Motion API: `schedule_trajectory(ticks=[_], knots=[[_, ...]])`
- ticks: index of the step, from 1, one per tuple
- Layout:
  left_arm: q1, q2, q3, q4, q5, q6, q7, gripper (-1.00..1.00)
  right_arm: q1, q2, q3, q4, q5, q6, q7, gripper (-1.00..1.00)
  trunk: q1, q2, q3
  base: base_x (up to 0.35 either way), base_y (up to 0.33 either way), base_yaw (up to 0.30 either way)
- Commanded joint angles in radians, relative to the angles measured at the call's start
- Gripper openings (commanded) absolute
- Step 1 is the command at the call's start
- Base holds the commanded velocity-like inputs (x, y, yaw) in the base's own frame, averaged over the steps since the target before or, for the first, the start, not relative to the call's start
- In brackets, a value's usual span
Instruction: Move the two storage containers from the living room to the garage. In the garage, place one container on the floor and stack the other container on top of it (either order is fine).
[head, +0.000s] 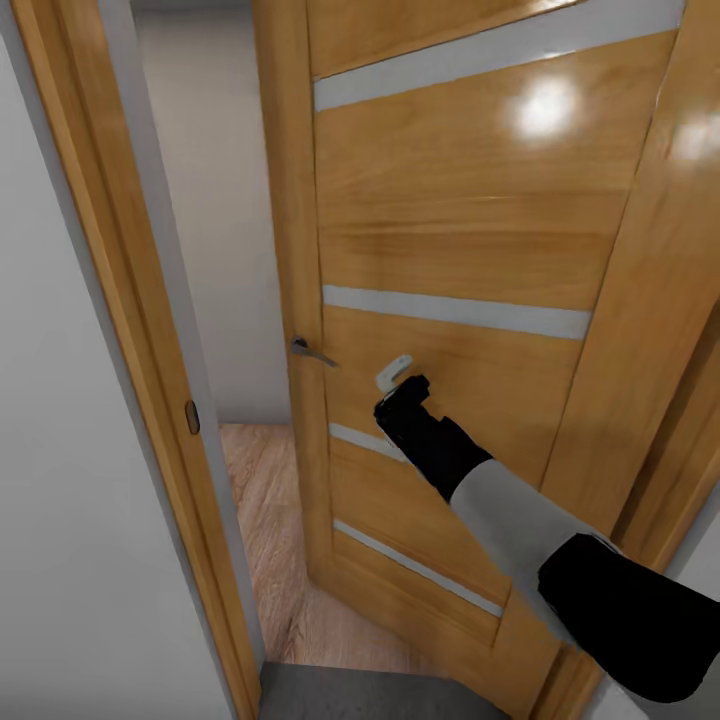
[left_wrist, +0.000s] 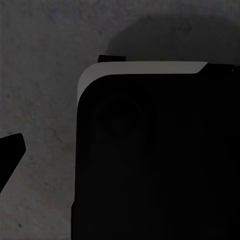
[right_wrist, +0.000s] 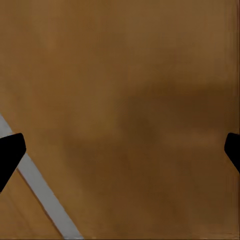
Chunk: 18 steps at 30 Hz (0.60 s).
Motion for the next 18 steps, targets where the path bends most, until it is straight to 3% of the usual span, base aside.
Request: schedule_trajectory(ticks=[1, 7, 13, 18], knots=[[0.000, 0.000, 0.000, 0.000, 0.006, -0.002, -0.001, 1.00, -0.036, 0.000, 0.002, 0.062, -0.033, -0.013, -0.001, 1.00, 0.000, -0.001, -0.001, 0.000, 0.000, 0.000], [0.000, 0.000, 0.000, 0.000, 0.005, -0.002, -0.001, 1.00, -0.104, 0.000, 0.002, 0.160, -0.085, -0.040, -0.014, 1.00, 0.000, -0.001, -0.001, 0.000, 0.000, 0.000], [0.000, 0.000, 0.001, 0.000, 0.005, -0.002, 0.000, 1.00, -0.114, 0.000, -0.003, 0.170, -0.089, -0.041, -0.020, 1.00, 0.000, -0.001, -0.001, 0.000, 0.000, 0.000], [0.000, -0.001, 0.001, 0.000, 0.004, -0.002, -0.001, 1.00, -0.114, 0.000, -0.020, -0.018, -0.093, 0.009, -0.010, 1.00, 0.000, -0.001, -0.001, 0.000, 0.000, 0.000]])
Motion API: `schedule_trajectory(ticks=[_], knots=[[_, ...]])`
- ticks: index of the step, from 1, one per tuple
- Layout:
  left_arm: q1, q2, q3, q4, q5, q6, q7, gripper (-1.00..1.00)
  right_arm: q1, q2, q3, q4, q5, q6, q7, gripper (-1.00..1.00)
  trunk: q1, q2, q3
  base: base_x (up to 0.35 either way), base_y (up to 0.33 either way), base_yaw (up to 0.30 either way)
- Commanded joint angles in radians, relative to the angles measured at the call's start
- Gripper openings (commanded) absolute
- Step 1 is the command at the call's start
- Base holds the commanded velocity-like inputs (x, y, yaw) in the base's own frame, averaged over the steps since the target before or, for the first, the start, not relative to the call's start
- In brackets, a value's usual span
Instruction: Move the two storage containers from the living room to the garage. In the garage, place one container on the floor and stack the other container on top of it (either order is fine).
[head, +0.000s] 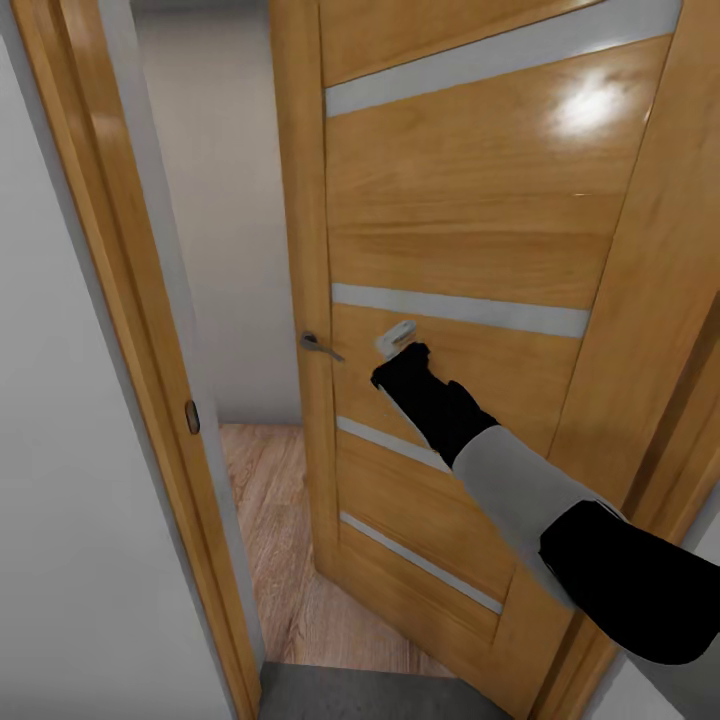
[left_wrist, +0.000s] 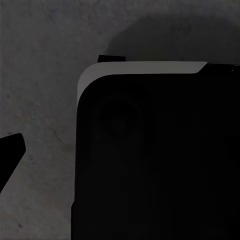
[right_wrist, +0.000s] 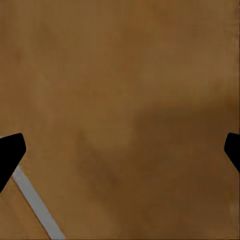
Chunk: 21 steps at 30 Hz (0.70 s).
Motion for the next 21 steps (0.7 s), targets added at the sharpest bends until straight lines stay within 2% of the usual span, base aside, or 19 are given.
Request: schedule_trajectory(ticks=[1, 3, 4, 5, 7, 10, 14, 21], knots=[[0.000, 0.000, 0.000, 0.000, 0.006, -0.002, -0.001, 1.00, 0.002, 0.000, -0.001, -0.040, -0.009, 0.029, 0.001, 1.00, 0.000, 0.000, -0.001, 0.000, 0.000, 0.000], [0.000, 0.000, -0.001, 0.000, 0.005, -0.003, -0.001, 1.00, 0.008, 0.000, -0.006, -0.114, -0.090, 0.070, 0.012, 1.00, 0.000, 0.000, -0.001, 0.000, 0.000, 0.000], [0.000, 0.000, -0.002, 0.000, 0.004, -0.003, -0.001, 1.00, 0.009, 0.000, -0.005, -0.140, -0.158, 0.081, 0.015, 1.00, 0.000, 0.000, -0.001, 0.000, 0.000, 0.000], [0.000, 0.001, -0.003, 0.000, 0.004, -0.003, -0.001, 1.00, 0.010, 0.000, -0.005, -0.150, -0.198, 0.085, 0.016, 1.00, 0.000, 0.000, -0.001, 0.000, 0.000, 0.000], [0.000, 0.000, -0.004, 0.000, 0.001, -0.003, -0.001, 1.00, 0.010, 0.000, -0.005, -0.157, -0.247, 0.088, 0.018, 1.00, 0.000, 0.000, -0.001, 0.000, 0.000, 0.000], [0.000, 0.001, -0.004, 0.000, -0.001, -0.002, -0.001, 1.00, 0.010, 0.000, -0.005, -0.156, -0.276, 0.089, 0.020, 1.00, 0.000, 0.000, -0.001, 0.000, 0.000, 0.000], [0.000, 0.001, -0.002, 0.000, 0.002, -0.002, -0.001, 1.00, 0.011, 0.000, -0.005, -0.144, -0.288, 0.089, 0.030, 1.00, 0.000, 0.000, -0.001, 0.000, 0.000, 0.000], [0.000, 0.002, 0.001, 0.000, 0.004, -0.002, -0.001, 1.00, 0.011, 0.000, -0.001, -0.114, -0.292, 0.091, 0.104, 1.00, 0.000, 0.000, -0.001, 0.000, 0.000, 0.000]])
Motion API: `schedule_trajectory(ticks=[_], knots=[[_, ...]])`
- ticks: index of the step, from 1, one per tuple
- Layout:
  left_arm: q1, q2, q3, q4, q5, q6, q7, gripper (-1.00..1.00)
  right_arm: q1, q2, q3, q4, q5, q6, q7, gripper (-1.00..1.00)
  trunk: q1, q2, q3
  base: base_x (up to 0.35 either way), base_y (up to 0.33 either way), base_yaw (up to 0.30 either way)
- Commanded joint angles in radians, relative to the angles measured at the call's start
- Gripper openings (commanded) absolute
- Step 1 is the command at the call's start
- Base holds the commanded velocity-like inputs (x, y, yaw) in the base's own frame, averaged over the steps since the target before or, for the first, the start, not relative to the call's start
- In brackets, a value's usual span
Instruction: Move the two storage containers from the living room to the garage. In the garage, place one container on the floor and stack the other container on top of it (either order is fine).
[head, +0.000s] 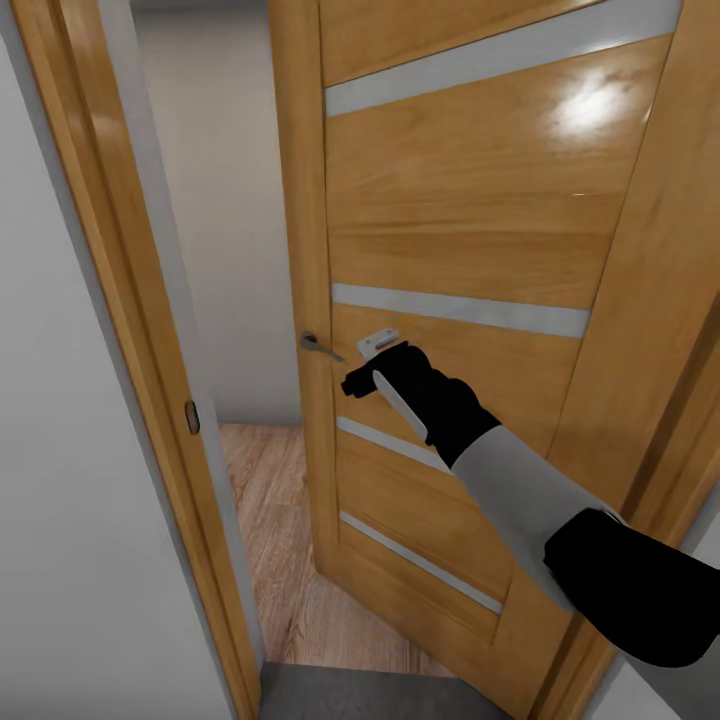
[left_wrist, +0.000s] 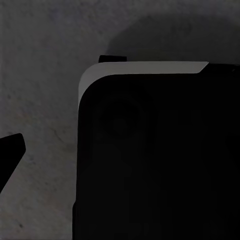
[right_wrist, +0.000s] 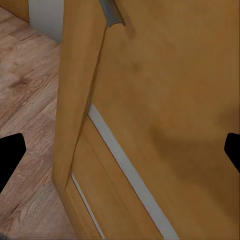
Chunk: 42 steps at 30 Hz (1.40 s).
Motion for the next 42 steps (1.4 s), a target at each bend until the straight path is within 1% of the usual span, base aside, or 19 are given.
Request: schedule_trajectory(ticks=[1, 3, 7, 8, 11, 14, 19, 21, 32, 42], knots=[[0.000, 0.000, 0.000, 0.000, 0.006, -0.003, -0.001, 1.00, -0.001, 0.000, 0.003, 0.001, -0.010, 0.003, -0.005, 1.00, 0.000, -0.001, -0.001, 0.000, 0.000, 0.000], [0.000, 0.000, 0.000, 0.000, 0.006, -0.002, -0.001, 1.00, -0.001, 0.000, 0.003, 0.002, -0.010, 0.003, -0.003, 1.00, 0.000, -0.001, -0.001, 0.000, 0.000, 0.000], [-0.001, 0.002, 0.003, -0.002, 0.007, -0.004, -0.002, 1.00, -0.006, 0.000, 0.025, 0.025, -0.033, -0.019, -0.025, 1.00, 0.000, -0.001, -0.001, 0.000, 0.000, 0.000], [-0.001, 0.002, 0.002, -0.002, 0.007, -0.004, -0.003, 1.00, -0.004, 0.000, 0.031, 0.031, -0.030, -0.025, -0.031, 1.00, 0.000, -0.001, -0.001, 0.000, 0.000, 0.000], [-0.002, 0.003, 0.003, -0.003, 0.007, -0.005, -0.003, 1.00, 0.001, 0.000, 0.048, 0.042, -0.019, -0.008, -0.014, 1.00, 0.000, -0.001, -0.001, 0.000, 0.000, 0.000], [-0.002, 0.003, 0.003, -0.003, 0.007, -0.005, -0.004, 1.00, 0.003, 0.000, 0.062, 0.032, -0.015, 0.009, 0.003, 1.00, 0.000, -0.001, -0.001, 0.000, 0.000, 0.000], [-0.002, 0.003, 0.002, -0.003, 0.007, -0.005, -0.006, 1.00, 0.004, 0.000, 0.064, 0.030, -0.013, 0.011, 0.007, 1.00, 0.000, -0.001, -0.001, 0.026, 0.000, 0.000], [-0.002, 0.003, 0.001, -0.002, 0.008, -0.005, -0.014, 1.00, 0.004, 0.000, 0.064, 0.030, -0.013, 0.010, 0.006, 1.00, 0.000, -0.001, -0.001, 0.284, 0.000, 0.000], [-0.002, 0.003, 0.001, -0.003, 0.009, -0.005, -0.015, 1.00, 0.004, 0.000, 0.064, 0.030, -0.010, 0.007, -0.001, 1.00, 0.000, -0.001, -0.001, 0.308, 0.000, 0.000], [-0.001, 0.003, 0.002, -0.003, 0.007, -0.005, -0.015, 1.00, 0.004, 0.000, 0.065, 0.028, -0.001, 0.006, -0.009, 1.00, 0.000, -0.001, -0.001, 0.039, 0.000, 0.000]])
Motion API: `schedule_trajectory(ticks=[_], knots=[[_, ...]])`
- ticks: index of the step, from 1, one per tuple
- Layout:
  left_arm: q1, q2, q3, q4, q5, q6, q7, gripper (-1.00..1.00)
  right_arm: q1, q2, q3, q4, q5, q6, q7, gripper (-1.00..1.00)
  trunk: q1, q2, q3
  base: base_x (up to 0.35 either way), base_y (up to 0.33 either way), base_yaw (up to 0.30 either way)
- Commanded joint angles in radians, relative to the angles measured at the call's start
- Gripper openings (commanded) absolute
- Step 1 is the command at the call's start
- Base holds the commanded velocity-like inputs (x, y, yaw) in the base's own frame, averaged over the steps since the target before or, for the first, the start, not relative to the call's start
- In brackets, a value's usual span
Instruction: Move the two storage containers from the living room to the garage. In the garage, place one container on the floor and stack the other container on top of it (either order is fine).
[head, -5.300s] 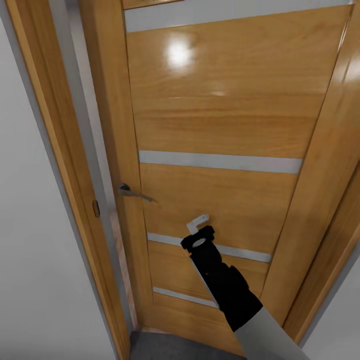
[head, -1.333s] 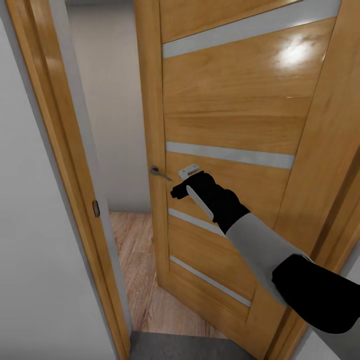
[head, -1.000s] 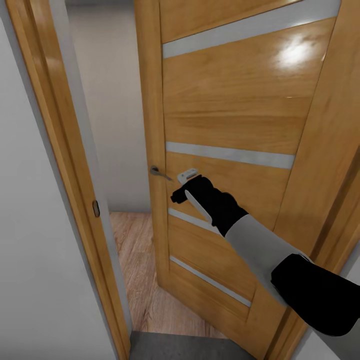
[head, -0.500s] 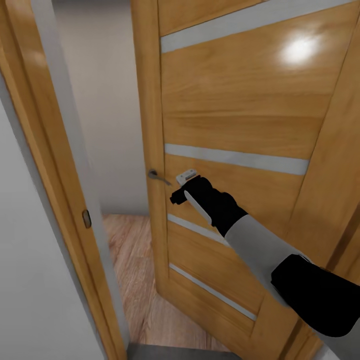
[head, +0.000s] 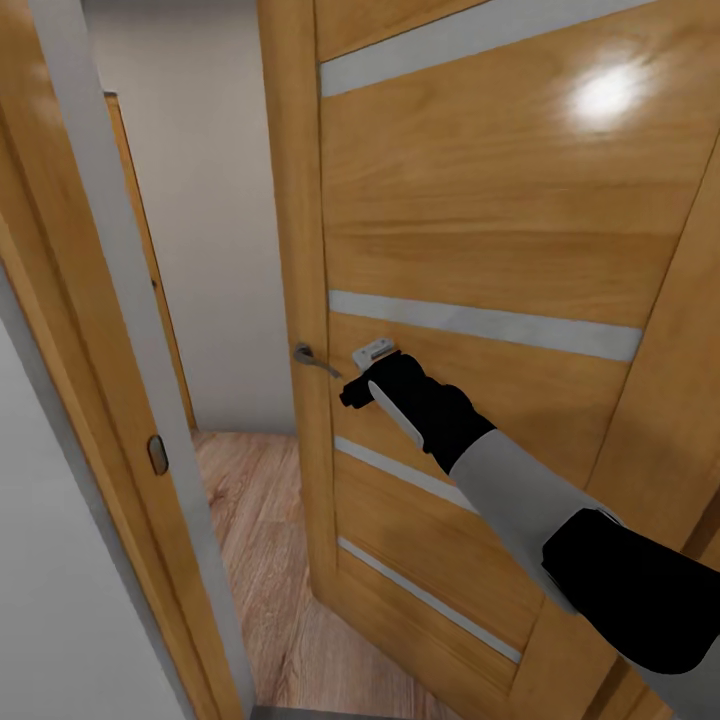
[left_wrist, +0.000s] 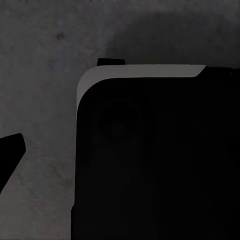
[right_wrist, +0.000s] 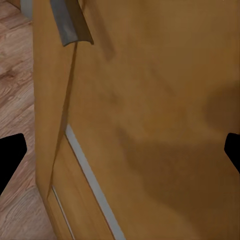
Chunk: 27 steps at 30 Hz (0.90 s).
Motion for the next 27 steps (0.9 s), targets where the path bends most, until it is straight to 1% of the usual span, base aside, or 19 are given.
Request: schedule_trajectory(ticks=[1, 4, 5, 6, 9, 11, 14, 18, 21, 27], knots=[[0.000, 0.000, 0.000, 0.000, 0.006, -0.002, -0.002, 1.00, -0.001, 0.000, 0.003, -0.001, 0.014, 0.005, -0.014, 1.00, 0.000, 0.000, -0.001, 0.002, 0.000, 0.000], [0.000, 0.000, 0.000, 0.000, 0.006, -0.002, -0.002, 1.00, -0.001, 0.000, 0.004, -0.002, 0.027, 0.005, -0.035, 1.00, 0.000, 0.000, -0.001, 0.000, 0.000, 0.000], [0.000, 0.000, 0.000, 0.000, 0.006, -0.002, -0.002, 1.00, -0.001, 0.000, 0.005, -0.002, 0.034, 0.005, -0.050, 1.00, 0.000, 0.000, -0.001, 0.000, 0.000, 0.000], [0.000, 0.000, 0.000, 0.000, 0.006, -0.002, -0.002, 1.00, -0.001, 0.000, 0.007, -0.003, 0.044, 0.005, -0.079, 1.00, 0.000, 0.000, -0.001, 0.000, 0.000, 0.000], [-0.001, 0.000, 0.000, 0.000, 0.006, -0.002, -0.002, 1.00, -0.001, 0.000, 0.010, -0.004, 0.053, 0.003, -0.116, 1.00, 0.000, 0.000, -0.001, 0.002, 0.000, 0.000], [-0.001, 0.000, -0.001, 0.000, 0.007, -0.002, -0.003, 1.00, -0.001, 0.000, 0.015, -0.004, 0.056, 0.001, -0.129, 1.00, 0.000, 0.000, -0.001, 0.080, 0.000, 0.000], [0.000, 0.000, -0.001, 0.000, 0.006, -0.002, -0.003, 1.00, -0.001, 0.000, 0.020, -0.004, 0.059, -0.001, -0.146, 1.00, 0.000, 0.000, -0.001, 0.214, 0.000, 0.000], [-0.001, 0.000, -0.001, 0.001, 0.005, -0.002, -0.004, 1.00, -0.001, 0.000, 0.022, -0.004, 0.059, -0.006, -0.198, 1.00, 0.000, 0.000, -0.001, 0.280, 0.000, 0.000], [0.000, 0.000, -0.001, 0.001, 0.004, -0.002, -0.004, 1.00, -0.001, 0.000, 0.023, -0.004, 0.059, -0.008, -0.213, 1.00, 0.000, 0.000, -0.001, 0.228, 0.000, 0.000], [-0.001, 0.000, -0.002, 0.001, 0.006, -0.002, -0.003, 1.00, -0.001, 0.000, 0.023, -0.003, 0.059, -0.009, -0.221, 1.00, 0.000, 0.000, -0.001, 0.064, 0.000, 0.000]])
